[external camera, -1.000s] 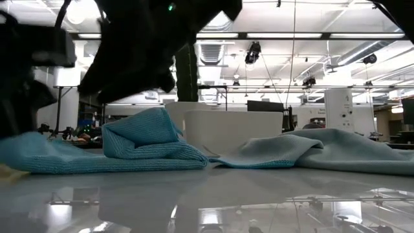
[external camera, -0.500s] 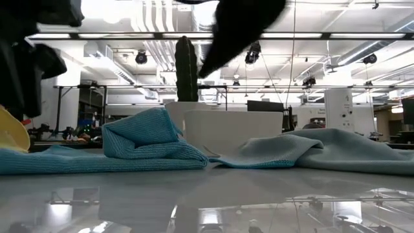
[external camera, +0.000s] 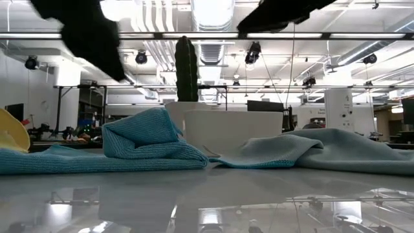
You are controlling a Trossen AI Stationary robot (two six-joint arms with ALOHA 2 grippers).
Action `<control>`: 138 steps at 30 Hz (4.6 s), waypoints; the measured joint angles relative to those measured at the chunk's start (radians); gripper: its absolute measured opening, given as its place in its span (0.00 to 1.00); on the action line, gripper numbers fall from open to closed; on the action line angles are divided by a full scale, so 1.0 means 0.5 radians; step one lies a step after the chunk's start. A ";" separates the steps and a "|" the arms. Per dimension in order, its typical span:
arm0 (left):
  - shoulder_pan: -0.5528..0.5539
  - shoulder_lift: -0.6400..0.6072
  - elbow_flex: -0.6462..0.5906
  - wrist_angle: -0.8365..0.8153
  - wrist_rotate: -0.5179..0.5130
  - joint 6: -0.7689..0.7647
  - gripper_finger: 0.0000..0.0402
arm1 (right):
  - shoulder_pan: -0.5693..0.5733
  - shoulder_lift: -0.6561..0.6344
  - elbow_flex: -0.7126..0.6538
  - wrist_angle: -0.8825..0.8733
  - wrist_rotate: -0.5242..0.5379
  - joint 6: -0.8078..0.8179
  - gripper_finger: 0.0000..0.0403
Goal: Fold microfiber towels
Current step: Fold the dark blue towel
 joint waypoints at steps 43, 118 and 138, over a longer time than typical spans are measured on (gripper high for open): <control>0.087 0.215 0.309 -0.862 -0.165 -0.779 0.00 | 0.000 -0.474 -0.268 0.061 -0.001 -0.149 0.32; -0.081 0.194 0.130 -0.882 -0.224 -1.284 0.00 | -0.097 1.099 0.699 -0.340 -0.474 -0.150 0.02; -0.082 0.194 0.131 -0.885 -0.199 -1.284 0.00 | -0.097 1.043 0.611 -0.181 -0.542 0.181 0.16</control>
